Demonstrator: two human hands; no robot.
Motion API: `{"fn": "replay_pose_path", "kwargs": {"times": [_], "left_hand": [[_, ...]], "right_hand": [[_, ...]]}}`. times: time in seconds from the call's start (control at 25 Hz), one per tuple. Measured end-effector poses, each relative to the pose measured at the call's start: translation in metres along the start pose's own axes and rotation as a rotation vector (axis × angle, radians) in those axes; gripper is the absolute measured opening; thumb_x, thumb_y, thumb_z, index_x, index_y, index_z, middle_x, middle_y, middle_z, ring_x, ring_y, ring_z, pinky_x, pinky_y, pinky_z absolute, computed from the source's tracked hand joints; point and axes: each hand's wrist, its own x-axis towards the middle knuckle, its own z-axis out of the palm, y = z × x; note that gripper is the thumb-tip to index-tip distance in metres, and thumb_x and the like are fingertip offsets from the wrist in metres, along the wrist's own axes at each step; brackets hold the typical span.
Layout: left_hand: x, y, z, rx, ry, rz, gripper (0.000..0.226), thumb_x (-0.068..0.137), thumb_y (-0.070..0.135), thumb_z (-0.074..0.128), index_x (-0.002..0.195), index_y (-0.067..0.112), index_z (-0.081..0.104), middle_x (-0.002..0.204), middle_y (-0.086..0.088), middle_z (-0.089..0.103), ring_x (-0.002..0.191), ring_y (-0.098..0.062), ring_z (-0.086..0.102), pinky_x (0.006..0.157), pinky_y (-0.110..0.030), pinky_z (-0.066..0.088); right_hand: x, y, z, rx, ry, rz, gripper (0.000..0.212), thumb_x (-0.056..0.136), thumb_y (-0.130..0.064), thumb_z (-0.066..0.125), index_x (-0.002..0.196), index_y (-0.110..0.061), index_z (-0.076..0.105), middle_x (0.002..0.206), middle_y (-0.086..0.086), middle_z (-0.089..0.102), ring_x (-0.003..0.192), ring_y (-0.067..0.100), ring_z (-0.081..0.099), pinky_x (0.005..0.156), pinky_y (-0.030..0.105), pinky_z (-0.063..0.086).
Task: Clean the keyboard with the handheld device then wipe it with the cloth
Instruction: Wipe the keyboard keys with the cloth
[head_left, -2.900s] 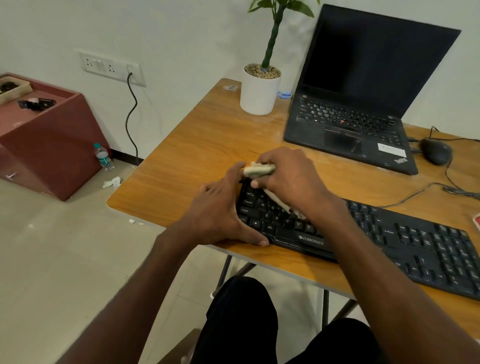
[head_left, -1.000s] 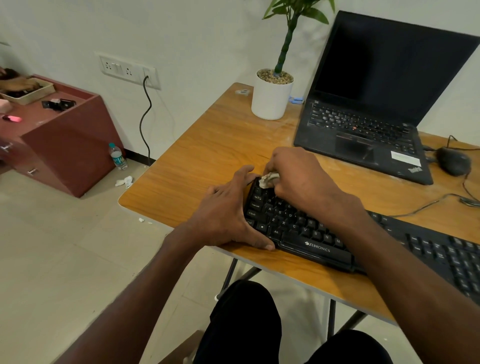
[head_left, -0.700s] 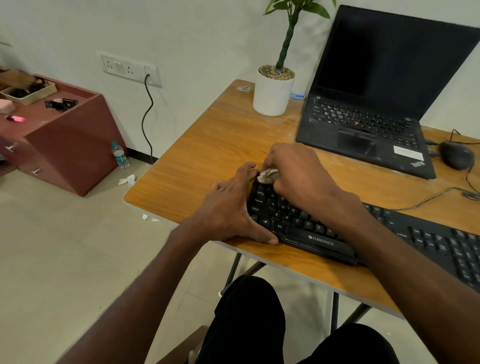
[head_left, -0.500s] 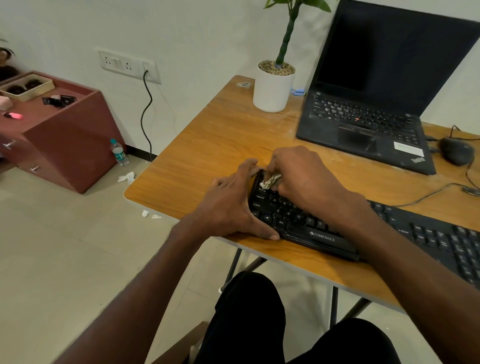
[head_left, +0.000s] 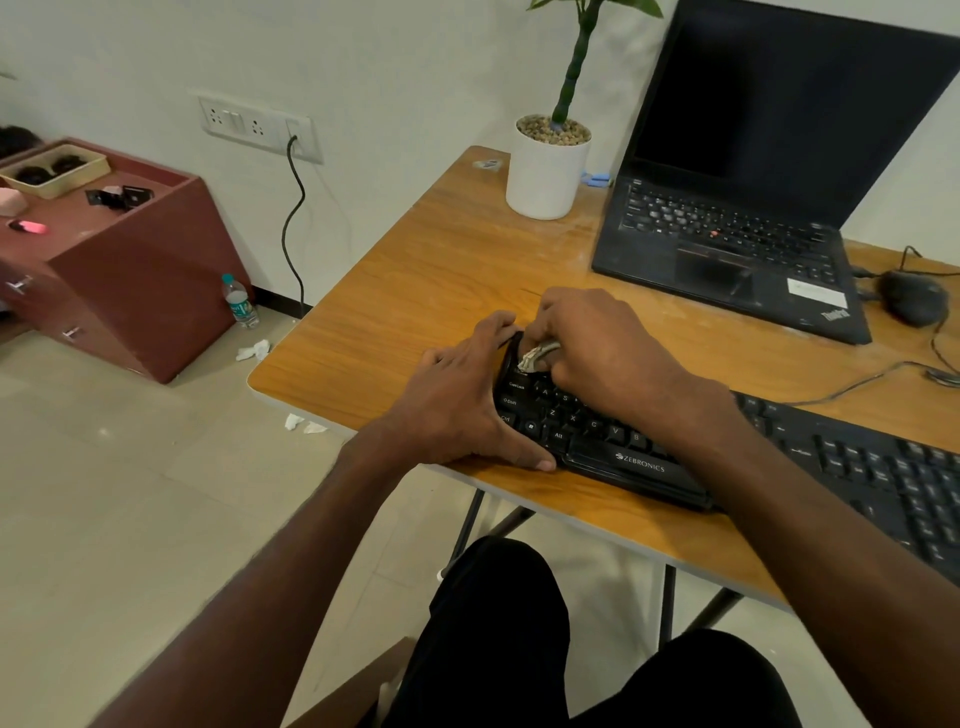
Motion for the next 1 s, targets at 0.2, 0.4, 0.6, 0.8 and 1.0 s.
{"fn": "replay_pose_path", "kwargs": {"times": [0.2,0.4,0.6,0.8,1.0], "left_hand": [[0.001,0.000,0.000,0.003,-0.009,-0.004,0.151,0.037,0.088,0.080,0.159,0.035,0.009,0.156,0.019,0.044,0.144,-0.011,0.044,0.119,-0.036,0.020],[0.000,0.001,-0.002,0.003,-0.003,0.000,0.150,0.041,0.081,0.089,0.160,0.035,0.010,0.155,0.020,0.046,0.143,-0.010,0.046,0.119,-0.037,0.021],[-0.001,0.002,-0.001,-0.002,0.013,0.004,0.144,0.046,0.073,0.095,0.159,0.035,0.014,0.153,0.020,0.048,0.142,-0.010,0.047,0.116,-0.034,0.022],[0.000,0.003,-0.001,0.002,0.009,-0.006,0.147,0.044,0.074,0.094,0.160,0.035,0.013,0.155,0.020,0.046,0.143,-0.009,0.045,0.117,-0.034,0.020],[-0.001,0.003,-0.002,-0.002,-0.006,-0.021,0.149,0.040,0.082,0.089,0.159,0.035,0.013,0.155,0.020,0.047,0.142,-0.010,0.046,0.120,-0.040,0.023]], "right_hand": [[-0.017,0.023,-0.014,-0.053,-0.006,0.110,0.015,0.086,-0.020,0.080,0.096,-0.031,0.080,0.095,-0.006,0.070,0.093,0.016,0.065,0.064,0.024,0.037],[-0.002,0.013,0.003,0.092,0.102,0.072,0.017,0.085,-0.019,0.080,0.099,-0.028,0.080,0.096,-0.007,0.072,0.092,0.014,0.064,0.074,0.028,0.044],[0.011,0.005,0.010,0.062,0.133,0.023,0.018,0.084,-0.013,0.078,0.096,-0.026,0.080,0.092,-0.003,0.073,0.089,0.019,0.067,0.073,0.031,0.050],[0.014,0.019,0.003,0.056,0.086,-0.011,0.015,0.080,-0.015,0.083,0.091,-0.025,0.082,0.092,-0.004,0.073,0.090,0.017,0.067,0.077,0.032,0.052],[0.012,0.018,0.003,0.134,0.042,-0.056,0.016,0.076,-0.014,0.087,0.086,-0.025,0.082,0.089,-0.008,0.074,0.087,0.011,0.067,0.079,0.033,0.054]]}}
